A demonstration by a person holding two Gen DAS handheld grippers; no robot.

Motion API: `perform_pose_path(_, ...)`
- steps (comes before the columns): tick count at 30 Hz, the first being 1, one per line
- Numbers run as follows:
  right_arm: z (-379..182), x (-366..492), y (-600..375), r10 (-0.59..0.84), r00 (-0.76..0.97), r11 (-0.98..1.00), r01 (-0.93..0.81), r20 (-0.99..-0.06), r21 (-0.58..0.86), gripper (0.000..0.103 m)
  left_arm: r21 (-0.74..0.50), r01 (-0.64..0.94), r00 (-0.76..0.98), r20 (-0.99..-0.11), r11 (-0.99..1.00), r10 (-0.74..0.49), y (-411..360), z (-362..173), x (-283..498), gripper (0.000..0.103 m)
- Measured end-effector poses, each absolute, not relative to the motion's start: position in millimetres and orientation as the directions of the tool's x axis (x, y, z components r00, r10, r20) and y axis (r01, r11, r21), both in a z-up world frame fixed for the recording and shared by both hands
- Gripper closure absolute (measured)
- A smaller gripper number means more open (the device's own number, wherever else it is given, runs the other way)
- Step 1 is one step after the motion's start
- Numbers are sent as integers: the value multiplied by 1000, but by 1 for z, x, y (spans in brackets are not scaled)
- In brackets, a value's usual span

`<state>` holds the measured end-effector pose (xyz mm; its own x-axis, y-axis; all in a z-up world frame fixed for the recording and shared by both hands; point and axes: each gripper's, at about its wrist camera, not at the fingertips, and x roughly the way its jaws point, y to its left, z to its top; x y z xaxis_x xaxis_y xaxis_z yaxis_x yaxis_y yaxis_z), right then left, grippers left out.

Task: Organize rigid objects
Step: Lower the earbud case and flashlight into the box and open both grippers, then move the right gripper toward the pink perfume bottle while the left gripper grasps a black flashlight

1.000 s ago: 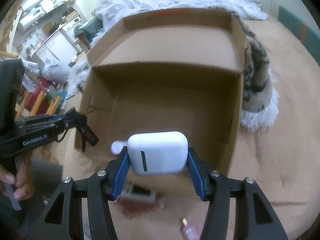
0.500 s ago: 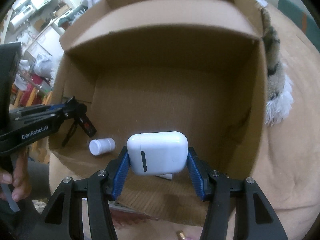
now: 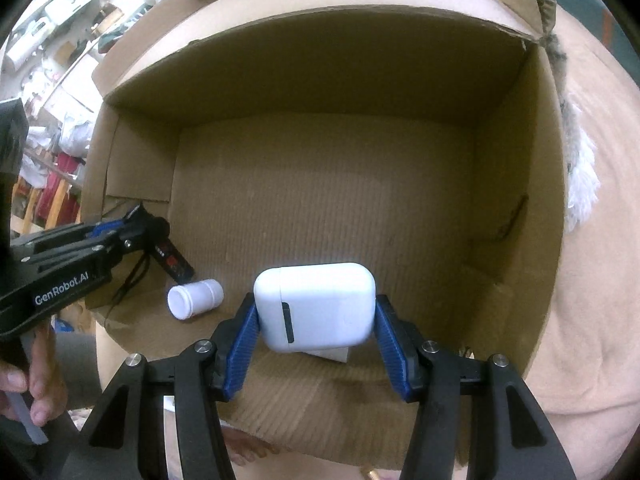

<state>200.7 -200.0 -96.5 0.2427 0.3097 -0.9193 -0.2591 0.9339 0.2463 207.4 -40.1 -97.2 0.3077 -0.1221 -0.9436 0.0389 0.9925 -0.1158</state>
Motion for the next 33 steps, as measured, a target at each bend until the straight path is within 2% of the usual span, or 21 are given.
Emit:
perform_pose_path(9, -98, 202, -199, 315, 237, 933, -255, -919, 254, 44, -104, 36, 284, -952, 994, -110, -43, -111, 213, 90)
perform_pose_path(12, -92, 202, -204, 327, 250, 930, -257, -911, 263, 33, -105, 35, 287, -951, 994, -111, -44, -111, 216, 88)
perform_pose_path(14, -87, 201, -204, 360, 260, 919, -265, -896, 292, 26, -117, 35, 283, -951, 993, -122, -44, -111, 217, 85)
perform_pose_path(20, -82, 201, -204, 373, 276, 914, -276, -886, 298, 24, -129, 59, 287, -947, 990, -141, -51, -109, 217, 68)
perform_pose_path(21, -82, 202, -204, 373, 275, 914, -276, -886, 298, 24, -127, 63, 290, -947, 990, -140, -51, -107, 217, 63)
perform_pose_path(22, -82, 202, -204, 373, 275, 913, -278, -886, 298, 24, -119, 67, 296, -946, 991, -133, -53, -106, 216, 52)
perform_pose_path(24, -82, 203, -204, 372, 276, 914, -278, -886, 297, 24, -99, 60, 308, -945, 993, -113, -50, -99, 217, 38)
perform_pose_path(33, -73, 193, -207, 375, 301, 913, -284, -877, 293, 24, -125, 25, 332, -935, 992, -126, -25, -81, 200, 38)
